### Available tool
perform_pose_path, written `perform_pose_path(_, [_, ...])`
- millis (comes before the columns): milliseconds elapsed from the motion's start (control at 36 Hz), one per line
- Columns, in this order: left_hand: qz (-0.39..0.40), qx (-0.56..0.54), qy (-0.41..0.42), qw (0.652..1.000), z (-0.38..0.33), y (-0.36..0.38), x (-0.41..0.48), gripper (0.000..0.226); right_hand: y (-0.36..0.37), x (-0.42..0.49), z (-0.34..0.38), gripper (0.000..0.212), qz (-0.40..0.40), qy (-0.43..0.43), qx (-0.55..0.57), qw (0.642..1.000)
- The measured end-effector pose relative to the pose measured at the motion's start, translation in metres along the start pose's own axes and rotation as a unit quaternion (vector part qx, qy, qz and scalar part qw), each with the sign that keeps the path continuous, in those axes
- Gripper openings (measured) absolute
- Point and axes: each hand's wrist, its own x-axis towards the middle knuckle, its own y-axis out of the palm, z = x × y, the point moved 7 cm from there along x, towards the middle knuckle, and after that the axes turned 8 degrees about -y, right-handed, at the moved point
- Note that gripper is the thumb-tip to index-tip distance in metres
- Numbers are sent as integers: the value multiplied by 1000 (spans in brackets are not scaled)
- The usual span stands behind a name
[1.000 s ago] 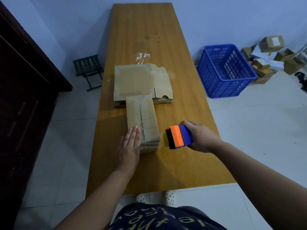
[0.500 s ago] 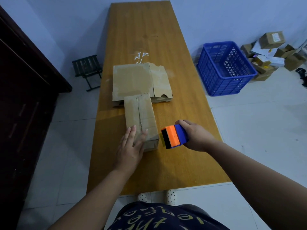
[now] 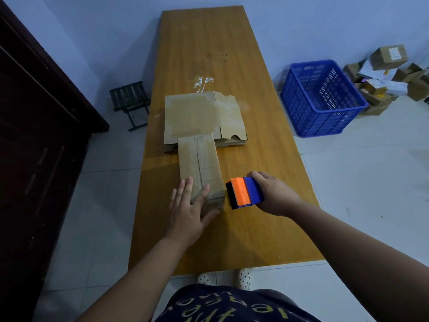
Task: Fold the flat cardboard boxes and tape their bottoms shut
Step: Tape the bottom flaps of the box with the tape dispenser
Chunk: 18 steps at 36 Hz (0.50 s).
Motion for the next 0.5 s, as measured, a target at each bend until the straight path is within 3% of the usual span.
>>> perform_pose_path(139, [-46,-65,-16,997,-10,-19,11,84,1,2,7,54,-11,-12,11,1000])
perform_pose_path(250, [-9,-82,-93,992,-10,-18,27,46,1,3,9,53,-11,-16,20,1000])
perform_pose_path(500, [100,-2,-108,989,-8,-5,41,54,-10,7,8,57,-10,-31,0,999])
